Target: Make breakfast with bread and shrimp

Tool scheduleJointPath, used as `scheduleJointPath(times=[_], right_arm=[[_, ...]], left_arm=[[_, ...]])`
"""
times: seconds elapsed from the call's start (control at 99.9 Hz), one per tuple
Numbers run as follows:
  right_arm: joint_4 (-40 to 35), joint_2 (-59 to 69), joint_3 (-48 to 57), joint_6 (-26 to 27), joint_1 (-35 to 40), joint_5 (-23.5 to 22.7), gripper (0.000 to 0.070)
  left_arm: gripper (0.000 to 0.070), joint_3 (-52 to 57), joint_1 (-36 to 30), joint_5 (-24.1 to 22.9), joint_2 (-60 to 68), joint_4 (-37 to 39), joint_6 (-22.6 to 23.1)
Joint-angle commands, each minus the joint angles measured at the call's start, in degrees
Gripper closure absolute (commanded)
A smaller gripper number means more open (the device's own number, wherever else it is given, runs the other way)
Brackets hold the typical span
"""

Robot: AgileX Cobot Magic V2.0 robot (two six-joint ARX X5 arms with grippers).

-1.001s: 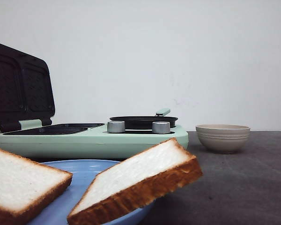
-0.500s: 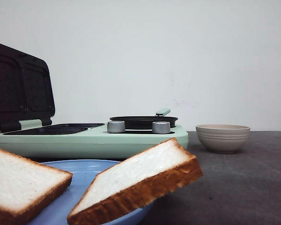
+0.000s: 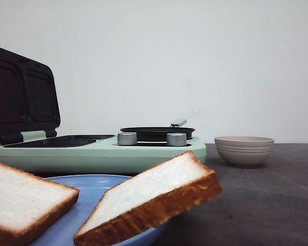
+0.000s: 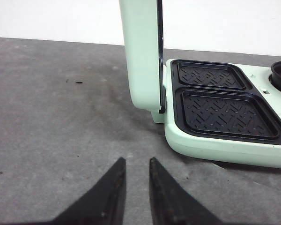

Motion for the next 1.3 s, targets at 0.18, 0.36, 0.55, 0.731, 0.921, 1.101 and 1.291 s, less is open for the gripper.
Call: scheduleJointPath(times=[0.18,0.36,0.55,0.731,0.921,1.101,1.291], right_arm=[[0.8,0.0,-0.2,-0.3,0.1,0.0,0.0700],[0.8,0.0,-0.2,-0.3,0.1,0.0,0.0700],[0.8,0.0,-0.2,-0.2,0.1,0.0,0.0700],[0.8,0.0,-0.2,-0.2,0.1,0.0,0.0700],[0.8,0.0,-0.2,0.1,0.1,0.0,0.0700],[0.7,0.0,-0.2,1.1,0.1,0.0,0.0700],[0.5,0.0,-0.2,1.5,0.1,-0.1,0.0700]], left_arm=[[0.0700,-1.0,0.0,0.2,0.0,-0.3,0.3],[0.0700,-1.0,0.0,0.2,0.0,-0.3,0.3],[0.0700,-1.0,0.0,0.2,0.0,-0.3,0.3],[0.0700,-1.0,0.0,0.2,0.0,-0.3,0.3],[0.0700,-1.0,0.0,0.2,0.0,-0.3,0.3],[0.0700,-1.0,0.0,0.2,0.0,-0.2,0.3],[0.0700,-1.0,0.0,0.5,0.0,-0.3,0.1]])
